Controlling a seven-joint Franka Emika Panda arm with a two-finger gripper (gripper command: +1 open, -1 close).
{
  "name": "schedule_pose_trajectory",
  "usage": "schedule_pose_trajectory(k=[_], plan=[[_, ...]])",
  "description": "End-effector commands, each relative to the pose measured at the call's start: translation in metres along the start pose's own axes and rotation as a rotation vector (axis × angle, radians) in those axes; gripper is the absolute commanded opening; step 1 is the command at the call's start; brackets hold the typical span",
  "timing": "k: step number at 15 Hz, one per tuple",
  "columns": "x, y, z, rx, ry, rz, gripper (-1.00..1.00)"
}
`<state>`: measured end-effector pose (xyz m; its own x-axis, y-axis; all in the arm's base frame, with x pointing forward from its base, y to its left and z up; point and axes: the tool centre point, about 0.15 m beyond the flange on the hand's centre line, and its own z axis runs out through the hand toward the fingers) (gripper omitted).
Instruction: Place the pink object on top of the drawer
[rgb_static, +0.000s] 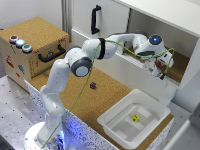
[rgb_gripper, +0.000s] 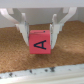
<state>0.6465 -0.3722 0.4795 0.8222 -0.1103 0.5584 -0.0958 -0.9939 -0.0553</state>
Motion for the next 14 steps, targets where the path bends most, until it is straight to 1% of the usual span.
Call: schedule_pose_trajectory(k=[1, 2, 3, 4, 5, 6, 8, 9, 10, 11, 12, 14], plan=[[-0.091, 0.002, -0.065, 0.015, 0.113, -0.038, -1.0], [-0.105, -0.003, -0.07, 0.024, 0.103, -0.049, -1.0], [-0.115, -0.008, -0.075, 0.02, 0.098, -0.062, -1.0], [-0.125, -0.016, -0.079, 0.003, 0.093, -0.079, -1.0], [-0.134, -0.026, -0.087, 0.007, 0.072, -0.092, -1.0], [-0.14, -0.035, -0.093, -0.006, 0.067, -0.107, -1.0], [-0.158, -0.068, -0.107, -0.002, 0.032, -0.125, -1.0], [-0.166, -0.086, -0.11, 0.001, 0.0, -0.122, -1.0], [-0.176, -0.108, -0.113, -0.016, -0.007, -0.149, -1.0], [-0.186, -0.13, -0.117, -0.001, -0.032, -0.158, -1.0], [-0.198, -0.156, -0.121, 0.001, -0.038, -0.19, -1.0], [-0.222, -0.206, -0.126, 0.033, -0.071, -0.246, -1.0]])
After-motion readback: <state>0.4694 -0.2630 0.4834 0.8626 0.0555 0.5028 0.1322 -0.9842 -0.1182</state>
